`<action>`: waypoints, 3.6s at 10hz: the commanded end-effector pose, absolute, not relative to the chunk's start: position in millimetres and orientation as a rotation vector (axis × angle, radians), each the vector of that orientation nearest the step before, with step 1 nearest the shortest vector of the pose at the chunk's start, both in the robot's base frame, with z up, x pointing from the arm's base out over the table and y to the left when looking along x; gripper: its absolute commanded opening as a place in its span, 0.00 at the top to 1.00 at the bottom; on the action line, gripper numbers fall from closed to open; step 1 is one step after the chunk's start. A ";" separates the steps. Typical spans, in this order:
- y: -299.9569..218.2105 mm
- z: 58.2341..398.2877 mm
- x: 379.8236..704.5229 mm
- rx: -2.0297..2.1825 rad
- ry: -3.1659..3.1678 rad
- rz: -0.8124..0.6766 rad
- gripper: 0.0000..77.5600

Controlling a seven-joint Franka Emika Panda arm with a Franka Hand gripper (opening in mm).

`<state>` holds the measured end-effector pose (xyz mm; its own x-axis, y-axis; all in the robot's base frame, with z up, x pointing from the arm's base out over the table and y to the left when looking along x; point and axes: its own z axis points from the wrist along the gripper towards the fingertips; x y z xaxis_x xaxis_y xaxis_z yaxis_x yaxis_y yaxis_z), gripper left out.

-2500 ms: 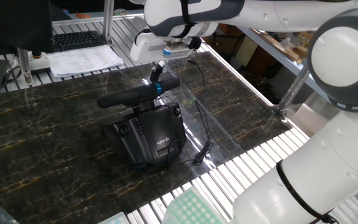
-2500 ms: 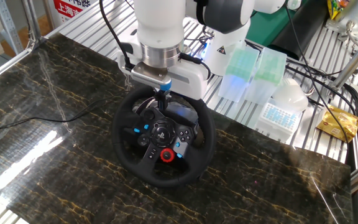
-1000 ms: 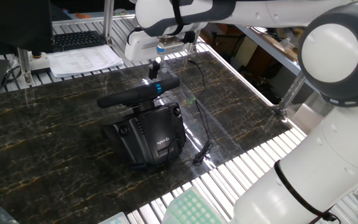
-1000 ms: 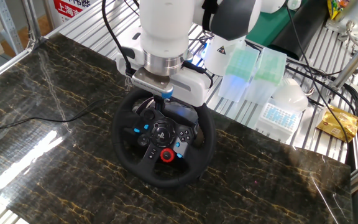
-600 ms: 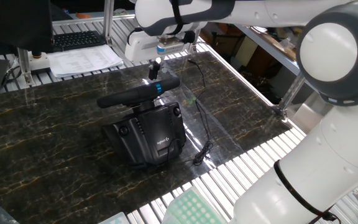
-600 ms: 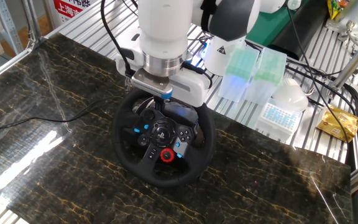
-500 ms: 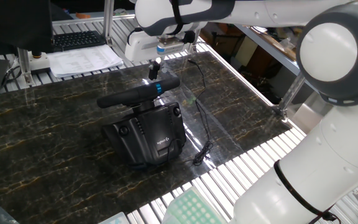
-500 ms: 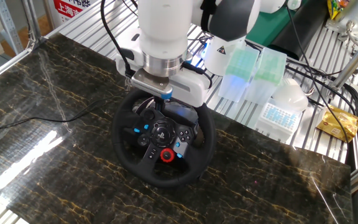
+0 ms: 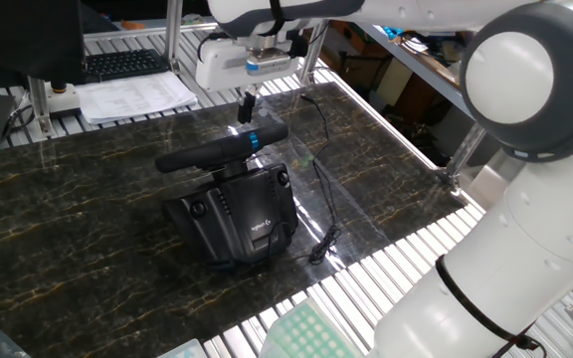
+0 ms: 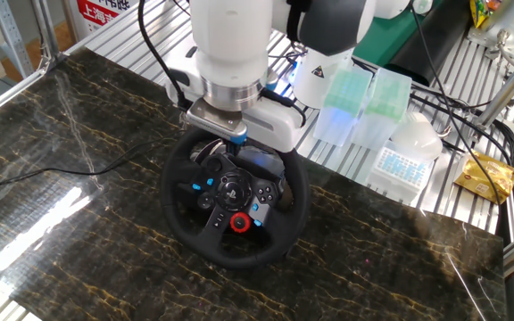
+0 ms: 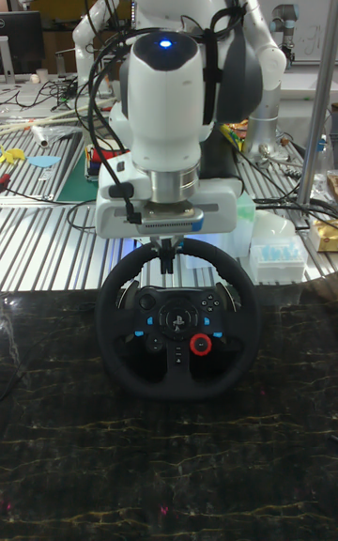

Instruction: Rotate the steering wheel 90 degrees clockwise

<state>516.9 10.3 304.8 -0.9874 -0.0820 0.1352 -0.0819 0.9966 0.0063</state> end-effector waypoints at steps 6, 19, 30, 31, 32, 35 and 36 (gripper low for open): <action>10.4 306.7 517.3 0.157 -2.949 0.043 1.00; 24.5 288.8 535.3 0.210 -2.936 0.044 1.00; 64.3 256.3 558.5 0.168 -2.933 -0.001 1.00; 64.8 253.9 561.2 0.171 -2.933 -0.002 1.00; 63.9 251.1 568.5 0.178 -2.932 -0.002 1.00; 59.1 249.7 582.5 0.186 -2.936 -0.004 1.00; 58.9 248.6 584.5 0.184 -2.938 -0.003 1.00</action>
